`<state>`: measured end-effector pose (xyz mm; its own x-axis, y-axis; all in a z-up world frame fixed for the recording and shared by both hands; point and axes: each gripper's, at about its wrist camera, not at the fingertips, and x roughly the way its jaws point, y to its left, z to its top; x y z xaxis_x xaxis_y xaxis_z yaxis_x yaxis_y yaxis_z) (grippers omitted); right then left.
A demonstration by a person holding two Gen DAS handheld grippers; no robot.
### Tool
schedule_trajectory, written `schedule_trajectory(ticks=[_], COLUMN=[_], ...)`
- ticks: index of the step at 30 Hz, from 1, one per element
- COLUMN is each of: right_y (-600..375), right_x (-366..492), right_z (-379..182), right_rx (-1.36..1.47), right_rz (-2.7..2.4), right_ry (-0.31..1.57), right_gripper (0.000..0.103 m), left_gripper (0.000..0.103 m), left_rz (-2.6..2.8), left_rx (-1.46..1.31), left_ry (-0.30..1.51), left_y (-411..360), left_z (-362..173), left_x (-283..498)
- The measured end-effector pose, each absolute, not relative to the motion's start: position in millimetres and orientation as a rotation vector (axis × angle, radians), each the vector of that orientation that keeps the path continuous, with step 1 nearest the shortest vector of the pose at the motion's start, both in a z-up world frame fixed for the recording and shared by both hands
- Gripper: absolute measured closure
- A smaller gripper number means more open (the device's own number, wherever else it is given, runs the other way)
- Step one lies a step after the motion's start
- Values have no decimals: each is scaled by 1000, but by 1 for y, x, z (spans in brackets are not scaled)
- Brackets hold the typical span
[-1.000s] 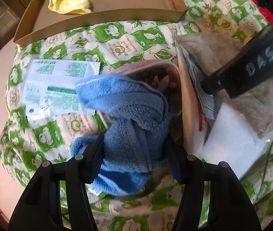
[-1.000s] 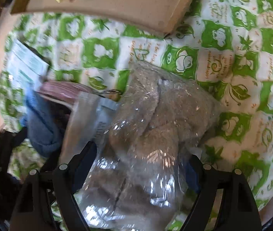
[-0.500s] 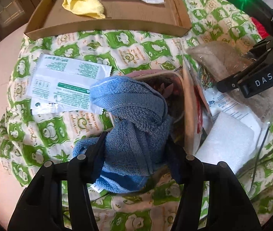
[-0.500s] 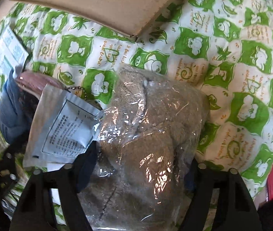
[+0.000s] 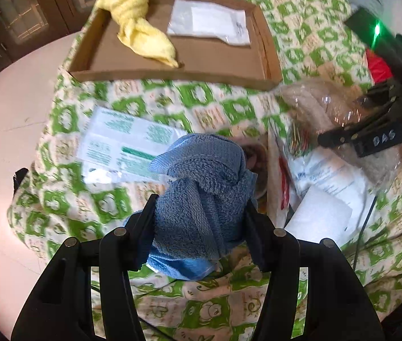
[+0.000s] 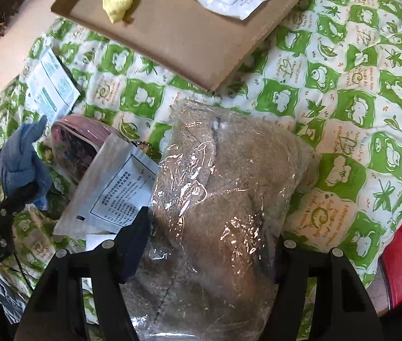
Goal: Organize soft objects
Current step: 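Lift the blue towel and clear bag and carry both toward the cardboard tray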
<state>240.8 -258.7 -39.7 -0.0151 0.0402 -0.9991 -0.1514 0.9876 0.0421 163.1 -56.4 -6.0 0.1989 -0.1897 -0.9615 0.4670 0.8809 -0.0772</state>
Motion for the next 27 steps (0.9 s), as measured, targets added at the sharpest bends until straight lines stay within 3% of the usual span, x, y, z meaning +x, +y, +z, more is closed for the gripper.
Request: schedule_trajectory(ticks=[19,27], right_y=[-261,-258], right_x=[239,237], right_z=[-16,-12], right_rx=[-64,-58], right_rz=[185,195], right_ry=[1534,1527], right_gripper=[36,36], left_gripper=[48,48], left_rz=[-412,-398], left_rx=[165,157], left_ry=[1199,1203], left_y=[-49,-48], left_z=[49,48], left_x=[207,211])
